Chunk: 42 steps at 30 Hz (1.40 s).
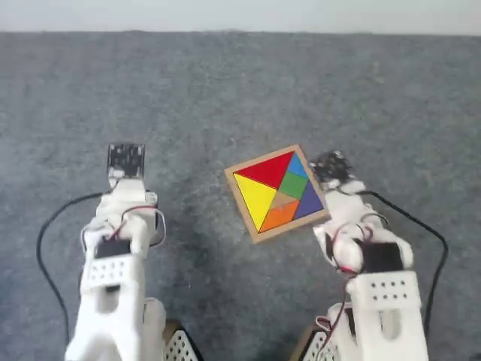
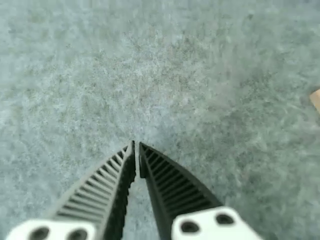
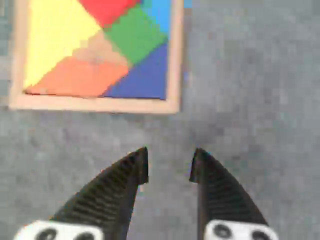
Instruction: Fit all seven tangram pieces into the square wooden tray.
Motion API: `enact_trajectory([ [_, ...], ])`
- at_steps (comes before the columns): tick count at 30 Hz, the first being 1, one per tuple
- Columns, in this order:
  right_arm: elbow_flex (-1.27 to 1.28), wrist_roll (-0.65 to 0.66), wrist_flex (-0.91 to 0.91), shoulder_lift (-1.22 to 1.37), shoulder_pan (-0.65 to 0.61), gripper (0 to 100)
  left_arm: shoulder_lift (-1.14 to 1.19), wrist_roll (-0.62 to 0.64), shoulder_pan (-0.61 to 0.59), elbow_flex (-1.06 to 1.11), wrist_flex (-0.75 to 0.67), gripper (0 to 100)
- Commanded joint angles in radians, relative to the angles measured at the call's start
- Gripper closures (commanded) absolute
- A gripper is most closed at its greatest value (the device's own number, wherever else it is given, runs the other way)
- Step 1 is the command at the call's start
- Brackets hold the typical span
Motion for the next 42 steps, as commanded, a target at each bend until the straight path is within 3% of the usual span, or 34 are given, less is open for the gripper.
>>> enact_trajectory([
  [1, 0.06, -0.002, 0.012, -0.127, 0.113, 84.2, -0.308, -0.011, 0.009, 0.137, -0.023, 99],
  [5, 0.114, 0.0, 0.004, -0.189, 0.176, 90.6, -0.552, -0.009, 0.003, 0.251, 0.003, 99],
  [8, 0.137, -0.002, -0.002, -0.228, 0.209, 99.5, -0.698, -0.011, 0.009, 0.246, 0.17, 98],
  [18, 0.399, -0.002, -0.004, -0.498, 0.22, 99.0, -1.008, -0.012, 0.072, 0.243, 0.738, 98],
  [21, 0.511, -0.002, -0.001, -0.653, 0.222, 99.0, -0.996, -0.012, 0.072, 0.243, 0.821, 98],
  [24, 0.512, -0.002, 0.038, -0.748, 0.223, 99.1, -0.996, -0.012, 0.072, 0.243, 0.856, 98],
  [30, 0.531, -0.002, 0.071, -0.687, 0.314, 99.1, -0.996, -0.012, 0.074, 0.243, 0.856, 98],
  [39, 0.531, -0.002, 0.134, -0.688, 0.657, 99.1, -0.996, -0.012, 0.074, 0.243, 0.856, 98],
  [42, 0.531, -0.002, 0.134, -0.688, 0.711, 99.1, -0.996, -0.012, 0.074, 0.243, 0.856, 98],
])
